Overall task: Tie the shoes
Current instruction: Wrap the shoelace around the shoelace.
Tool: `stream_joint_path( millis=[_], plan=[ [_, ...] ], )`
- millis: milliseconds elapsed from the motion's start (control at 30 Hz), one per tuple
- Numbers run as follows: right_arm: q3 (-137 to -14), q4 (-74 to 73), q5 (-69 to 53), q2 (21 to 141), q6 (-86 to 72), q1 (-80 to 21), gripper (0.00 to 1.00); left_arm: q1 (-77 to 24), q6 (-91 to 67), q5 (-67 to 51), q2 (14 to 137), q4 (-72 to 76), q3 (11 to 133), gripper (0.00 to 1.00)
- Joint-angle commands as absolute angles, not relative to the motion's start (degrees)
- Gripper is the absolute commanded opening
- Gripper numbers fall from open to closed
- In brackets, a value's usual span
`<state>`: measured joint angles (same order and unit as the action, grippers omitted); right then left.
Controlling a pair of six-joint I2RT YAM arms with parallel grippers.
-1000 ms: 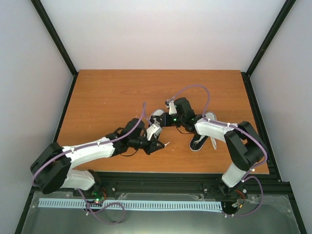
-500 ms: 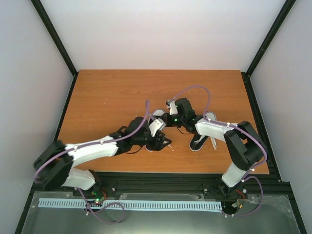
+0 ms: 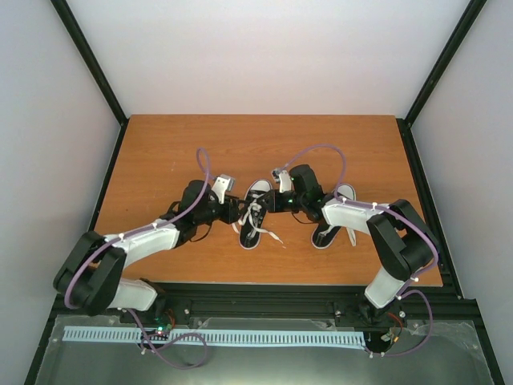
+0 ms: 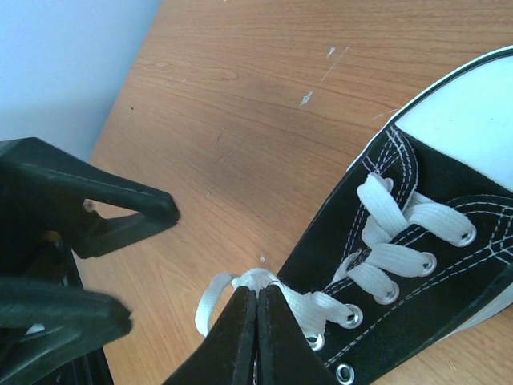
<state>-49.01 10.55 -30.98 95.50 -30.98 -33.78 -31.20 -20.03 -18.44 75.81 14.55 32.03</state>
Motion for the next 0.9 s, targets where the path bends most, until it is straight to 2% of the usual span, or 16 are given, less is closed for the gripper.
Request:
stream_joint_path(
  millis=[0,267,467,733,867],
  plan=[
    [-47.9,13.5,-32.6,94.3,-31.3,-33.7,0.03,-30.0,-19.9,-22.6,80.0,25.0,33.4,0.46],
    [-48.1,13.4,-32.8,94.6,-31.1,-33.6,0.03,-30.0,-19.7,-25.7,83.9,26.9,34.8,0.33],
    [-48.3,13.3,-32.9,94.7,-31.0,-33.7,0.03,-30.0,-19.8,-26.5,85.6,27.5,35.3,0.32],
    [-48.5,13.1,-32.9,94.7,-31.0,-33.6,0.03,-30.0,-19.7,-27.6,87.4,27.3,36.3,0.21],
    [-48.7,13.1,-33.0,94.8,-31.0,-33.6,0.03,-30.0,-19.3,-27.4,88.0,27.0,36.1,0.19]
  ],
)
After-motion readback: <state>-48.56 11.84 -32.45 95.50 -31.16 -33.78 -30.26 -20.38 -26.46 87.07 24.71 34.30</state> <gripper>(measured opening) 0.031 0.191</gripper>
